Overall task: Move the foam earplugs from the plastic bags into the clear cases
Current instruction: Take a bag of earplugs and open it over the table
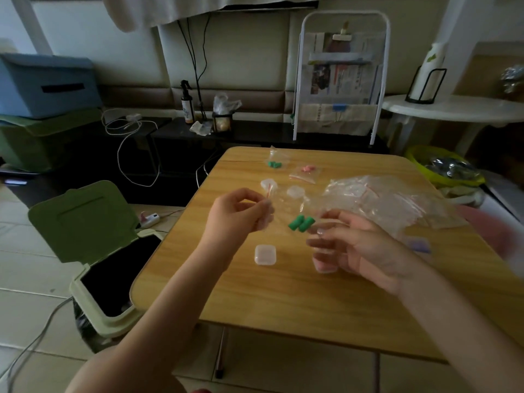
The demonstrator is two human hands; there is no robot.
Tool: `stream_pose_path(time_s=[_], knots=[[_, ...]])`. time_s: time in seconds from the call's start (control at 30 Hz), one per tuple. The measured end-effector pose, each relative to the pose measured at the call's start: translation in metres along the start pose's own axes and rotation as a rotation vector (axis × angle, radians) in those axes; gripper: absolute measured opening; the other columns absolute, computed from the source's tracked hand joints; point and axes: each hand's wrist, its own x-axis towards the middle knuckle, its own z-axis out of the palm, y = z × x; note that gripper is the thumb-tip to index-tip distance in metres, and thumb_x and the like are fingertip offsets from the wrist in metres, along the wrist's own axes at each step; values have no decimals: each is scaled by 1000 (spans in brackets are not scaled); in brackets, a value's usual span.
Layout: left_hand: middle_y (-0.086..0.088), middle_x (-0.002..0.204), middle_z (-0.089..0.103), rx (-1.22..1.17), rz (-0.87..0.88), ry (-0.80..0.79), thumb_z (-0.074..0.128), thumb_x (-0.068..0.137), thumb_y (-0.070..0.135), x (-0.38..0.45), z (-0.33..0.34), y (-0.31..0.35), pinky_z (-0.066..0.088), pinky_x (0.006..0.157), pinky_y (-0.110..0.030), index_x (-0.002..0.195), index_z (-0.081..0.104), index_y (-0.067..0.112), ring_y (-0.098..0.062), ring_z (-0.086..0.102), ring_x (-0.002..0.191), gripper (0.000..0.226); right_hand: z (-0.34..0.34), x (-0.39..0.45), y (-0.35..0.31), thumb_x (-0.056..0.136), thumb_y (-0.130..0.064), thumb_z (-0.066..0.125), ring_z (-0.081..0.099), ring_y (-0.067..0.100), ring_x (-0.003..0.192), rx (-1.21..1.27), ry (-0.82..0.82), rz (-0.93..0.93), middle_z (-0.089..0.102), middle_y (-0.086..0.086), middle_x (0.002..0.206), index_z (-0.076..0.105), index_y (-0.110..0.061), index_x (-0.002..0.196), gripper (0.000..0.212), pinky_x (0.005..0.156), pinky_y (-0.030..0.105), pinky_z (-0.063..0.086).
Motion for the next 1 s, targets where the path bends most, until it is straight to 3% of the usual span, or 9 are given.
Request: stream_pose_path(time_s=[0.1,0.2,0.33,0.5,0.57,0.7,0.8,0.9,1.0], knots=[[-3,72,72,67,66,-16,69,83,12,2,5,0,57,71,-25,87,66,9,-12,67,68,6,-2,0,-2,84,-21,66,65,28,80,3,-53,38,71,9,89,65,-12,113,30,72,47,53],[-7,72,71,80,117,-25,71,82,11,3,9,3,55,65,-21,85,68,8,-12,65,65,5,-3,3,-1,74,-23,69,63,27,75,15,75,-43,68,11,91,66,-7,105,35,67,42,54],[-6,76,70,53,91,-92,73,78,14,6,10,9,52,60,-17,82,67,7,-9,64,66,10,-4,10,0,86,-19,66,57,6,56,-128,249,-228,65,-1,70,68,-9,100,18,47,19,46],[1,68,65,-116,-80,-176,77,60,24,9,13,8,52,57,-17,74,63,12,-6,61,62,23,0,8,1,89,-26,63,54,0,76,-665,583,-755,58,-5,90,58,-14,99,17,66,9,44],[2,65,63,-160,-114,-195,77,61,22,10,18,6,51,55,-17,71,61,13,-5,59,59,20,8,2,0,88,-28,62,53,5,73,-719,488,-867,57,-1,85,55,-12,94,18,66,12,46],[2,60,63,-268,-167,-317,72,73,17,10,35,6,53,54,-19,71,57,9,-7,60,56,17,23,-7,-2,83,-45,60,59,15,64,-639,186,-706,59,-4,81,52,-19,95,29,56,40,55],[-13,84,69,-348,-178,-383,71,70,23,10,43,6,57,69,-27,99,59,-3,-22,66,78,41,23,-6,1,82,-45,60,61,32,64,-567,97,-662,62,-4,81,52,-24,96,26,54,54,53],[-27,97,58,-338,-132,-392,68,77,25,8,46,7,55,61,-28,111,49,-19,-28,61,76,59,18,-2,0,81,-42,62,63,25,60,-486,47,-639,65,-1,79,54,-25,92,21,52,41,55],[-22,83,54,-283,-72,-409,64,81,29,8,44,6,51,53,-24,110,47,-20,-20,57,59,60,15,0,-1,83,-35,60,61,10,59,-419,2,-591,65,-3,70,55,-11,88,25,53,23,48]])
